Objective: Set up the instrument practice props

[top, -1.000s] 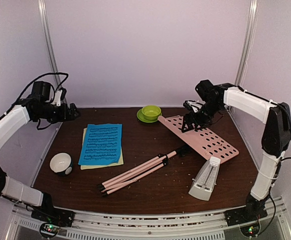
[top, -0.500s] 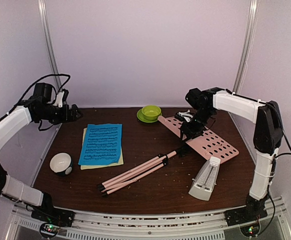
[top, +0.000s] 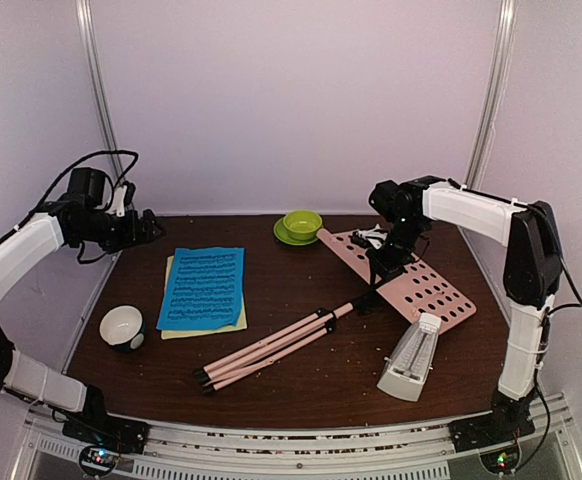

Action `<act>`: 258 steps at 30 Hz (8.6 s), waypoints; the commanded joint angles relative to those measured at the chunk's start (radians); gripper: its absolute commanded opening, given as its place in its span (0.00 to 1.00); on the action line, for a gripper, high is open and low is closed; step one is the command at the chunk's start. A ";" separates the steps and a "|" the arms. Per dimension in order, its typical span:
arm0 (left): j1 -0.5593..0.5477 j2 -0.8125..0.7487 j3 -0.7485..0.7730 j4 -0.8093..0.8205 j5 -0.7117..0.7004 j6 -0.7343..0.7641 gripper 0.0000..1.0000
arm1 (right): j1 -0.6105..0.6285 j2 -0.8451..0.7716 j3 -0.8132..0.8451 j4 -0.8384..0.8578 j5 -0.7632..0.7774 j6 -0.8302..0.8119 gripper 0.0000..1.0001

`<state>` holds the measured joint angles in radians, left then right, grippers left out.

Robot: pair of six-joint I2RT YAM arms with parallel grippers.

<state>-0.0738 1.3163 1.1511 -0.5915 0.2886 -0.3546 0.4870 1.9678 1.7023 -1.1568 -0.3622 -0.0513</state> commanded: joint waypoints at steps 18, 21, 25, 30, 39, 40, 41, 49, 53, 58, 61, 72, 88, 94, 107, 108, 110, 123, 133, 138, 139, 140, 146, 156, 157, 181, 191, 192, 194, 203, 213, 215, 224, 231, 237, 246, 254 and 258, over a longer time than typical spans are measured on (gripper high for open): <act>-0.045 -0.040 0.005 0.033 -0.122 -0.067 0.98 | 0.112 -0.161 0.352 -0.025 0.450 -0.013 0.00; -0.055 -0.049 0.003 0.033 -0.142 -0.070 0.98 | 0.145 -0.193 0.408 -0.019 0.513 -0.023 0.00; -0.080 -0.060 -0.010 0.055 -0.135 -0.057 0.98 | 0.198 -0.251 0.421 0.018 0.617 -0.065 0.00; -0.105 -0.092 -0.057 0.113 -0.096 -0.052 0.98 | 0.262 -0.339 0.426 0.088 0.701 -0.120 0.00; -0.246 -0.146 -0.157 0.236 -0.107 -0.019 0.98 | 0.381 -0.451 0.431 0.223 0.834 -0.266 0.00; -0.276 -0.156 -0.178 0.259 -0.124 -0.018 0.98 | 0.393 -0.458 0.431 0.234 0.847 -0.282 0.00; -0.307 -0.165 -0.196 0.287 -0.141 -0.015 0.97 | 0.407 -0.465 0.431 0.244 0.863 -0.300 0.00; -0.586 -0.116 -0.283 0.484 -0.290 0.009 0.90 | 0.505 -0.484 0.482 0.321 0.976 -0.423 0.00; -0.720 -0.042 -0.247 0.542 -0.336 0.062 0.87 | 0.551 -0.481 0.493 0.359 1.025 -0.481 0.00; -0.855 0.063 -0.148 0.570 -0.420 0.091 0.79 | 0.619 -0.477 0.492 0.417 1.113 -0.555 0.00; -0.916 0.102 -0.122 0.608 -0.468 0.103 0.77 | 0.657 -0.479 0.481 0.465 1.152 -0.592 0.00; -0.955 0.247 0.062 0.510 -0.658 0.124 0.57 | 0.741 -0.478 0.477 0.505 1.210 -0.650 0.00; -0.969 0.307 0.152 0.575 -0.715 0.251 0.52 | 0.771 -0.517 0.428 0.532 1.197 -0.673 0.00; -0.982 0.311 0.131 0.607 -0.608 0.445 0.27 | 0.773 -0.524 0.428 0.527 1.217 -0.685 0.00; -0.970 0.312 -0.075 0.821 -0.511 0.767 0.06 | 0.787 -0.544 0.494 0.505 1.215 -0.713 0.00; -0.968 0.322 -0.077 0.832 -0.514 0.794 0.05 | 0.790 -0.546 0.495 0.504 1.216 -0.720 0.00; -0.961 0.344 -0.079 0.856 -0.528 0.851 0.04 | 0.793 -0.545 0.498 0.502 1.215 -0.737 0.00; -0.890 0.555 -0.020 1.009 -0.549 0.887 0.00 | 0.802 -0.458 0.548 0.534 1.244 -0.880 0.00; -0.872 0.591 -0.062 1.034 -0.589 0.873 0.02 | 0.802 -0.451 0.394 0.634 1.237 -0.884 0.00; -0.859 0.600 -0.064 1.038 -0.628 0.871 0.11 | 0.803 -0.486 0.264 0.753 1.242 -0.906 0.00; -0.854 0.602 -0.065 1.035 -0.631 0.872 0.15 | 0.803 -0.492 0.244 0.766 1.243 -0.905 0.00; -0.850 0.606 -0.062 1.027 -0.633 0.872 0.17 | 0.805 -0.497 0.228 0.775 1.244 -0.905 0.00; -0.838 0.623 -0.046 1.017 -0.626 0.893 0.43 | 0.844 -0.492 0.150 0.896 1.286 -0.991 0.00; -0.837 0.485 -0.122 1.002 -0.592 0.819 0.92 | 0.862 -0.502 0.075 0.989 1.324 -0.999 0.00; -0.837 0.467 -0.133 0.996 -0.588 0.805 0.96 | 0.863 -0.507 0.060 1.001 1.328 -0.999 0.00; -0.837 0.108 -0.228 0.606 -0.629 0.325 0.98 | 0.877 -0.665 -0.001 0.789 1.215 -0.741 1.00; -0.836 -0.047 -0.228 0.294 -0.665 0.045 0.98 | 0.899 -0.752 0.063 0.638 0.990 -0.529 1.00; -0.836 -0.061 -0.235 0.268 -0.662 0.032 0.98 | 0.903 -0.759 0.070 0.624 0.963 -0.509 1.00; -0.835 -0.089 -0.250 0.226 -0.648 0.006 0.98 | 0.909 -0.765 0.094 0.590 0.903 -0.469 1.00; -0.773 -0.065 -0.258 0.031 -0.541 -0.105 0.89 | 0.977 -0.717 0.226 0.456 0.829 -0.247 1.00; -0.774 0.080 -0.284 0.034 -0.521 0.130 0.70 | 1.007 -0.782 0.043 0.479 0.738 0.007 0.98; -0.773 0.118 -0.266 0.051 -0.540 0.155 0.68 | 1.011 -0.791 0.020 0.474 0.730 0.044 0.98; -0.773 0.302 -0.206 0.152 -0.545 0.263 0.55 | 1.013 -0.859 -0.141 0.511 0.747 0.165 0.97; -0.772 0.395 -0.147 0.181 -0.591 0.326 0.47 | 1.013 -0.907 -0.201 0.509 0.787 0.234 0.94; -0.769 0.420 -0.127 0.201 -0.605 0.371 0.38 | 1.014 -0.900 -0.204 0.510 0.824 0.229 0.93; -0.747 0.440 -0.115 0.212 -0.620 0.403 0.29 | 1.013 -0.870 -0.255 0.517 0.796 0.242 0.93; -0.747 0.444 -0.099 0.204 -0.629 0.399 0.11 | 1.013 -0.888 -0.409 0.595 0.695 0.309 0.94; -0.747 0.420 -0.101 0.205 -0.622 0.391 0.00 | 1.013 -0.875 -0.488 0.610 0.680 0.361 0.97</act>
<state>-0.8253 1.7657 1.0260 -0.4129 -0.3313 0.0402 1.4948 1.0939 1.2716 -0.5869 0.3511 0.2417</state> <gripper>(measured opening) 0.015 0.951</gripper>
